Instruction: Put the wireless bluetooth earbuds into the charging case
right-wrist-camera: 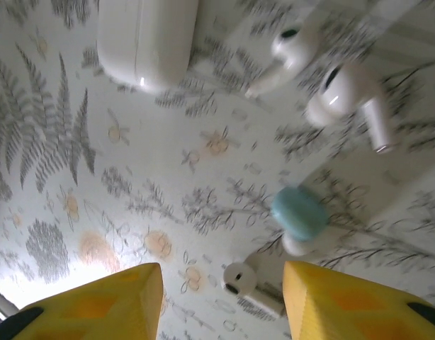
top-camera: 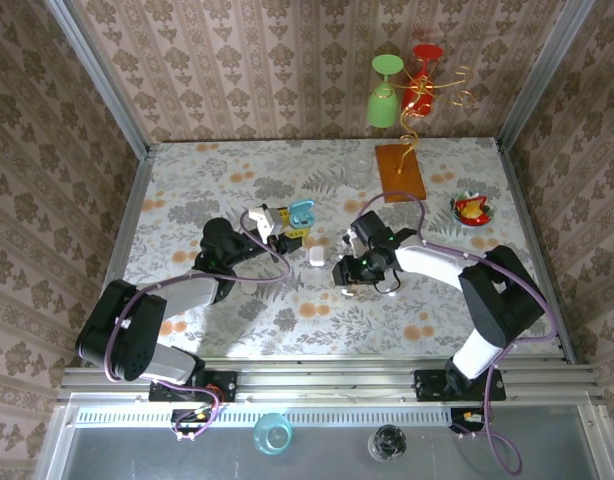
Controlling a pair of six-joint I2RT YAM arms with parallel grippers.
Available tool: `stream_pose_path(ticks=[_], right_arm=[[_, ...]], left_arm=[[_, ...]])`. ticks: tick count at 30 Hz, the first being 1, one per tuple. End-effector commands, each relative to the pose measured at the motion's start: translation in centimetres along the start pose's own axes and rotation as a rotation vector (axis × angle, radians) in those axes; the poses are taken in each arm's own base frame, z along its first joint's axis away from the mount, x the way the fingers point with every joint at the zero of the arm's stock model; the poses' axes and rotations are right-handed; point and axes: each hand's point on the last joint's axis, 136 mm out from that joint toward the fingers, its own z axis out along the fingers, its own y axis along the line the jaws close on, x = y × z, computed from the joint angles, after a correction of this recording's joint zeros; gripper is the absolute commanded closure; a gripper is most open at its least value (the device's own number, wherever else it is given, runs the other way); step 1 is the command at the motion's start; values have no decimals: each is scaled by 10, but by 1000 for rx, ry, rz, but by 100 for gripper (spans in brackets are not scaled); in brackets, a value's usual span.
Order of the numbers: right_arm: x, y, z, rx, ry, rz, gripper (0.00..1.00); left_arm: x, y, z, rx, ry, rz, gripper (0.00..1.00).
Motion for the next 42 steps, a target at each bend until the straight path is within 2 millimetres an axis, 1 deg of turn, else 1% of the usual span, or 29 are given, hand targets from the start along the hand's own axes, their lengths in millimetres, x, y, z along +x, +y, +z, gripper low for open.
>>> stream_pose_path(ticks=[1,6,10,13,14,17,22,27,36,42], right_arm=[[-15,-3,-1,-16,-19,-14,51],[-28,-4,12,-48,22,-21,52],[-27,-3,23,-78,64,-22,53],[-21,-7,27,-84,82,3,55],[-20,-7,27,-87,80,3,55],[-10,-10,28,-93,99,10,55],[2,-10,26,-110,108,32,58],[9,-12,22,-114,103,41,58],[15,-9,24,-165,109,74,67],[20,-9,22,-181,106,89,68]], left_arm=[[-16,4,1,3,-47,37,59],[-17,3,0,-3,-50,36,59],[-17,3,-1,-9,-46,36,59],[-18,3,-2,-13,-43,41,59],[-17,3,-2,-13,-42,40,59],[-17,3,-2,-12,-39,39,59],[-18,4,0,-6,-40,42,59],[-19,4,3,2,-43,41,59],[-20,4,6,9,-41,39,59],[-21,5,9,17,-42,39,59]])
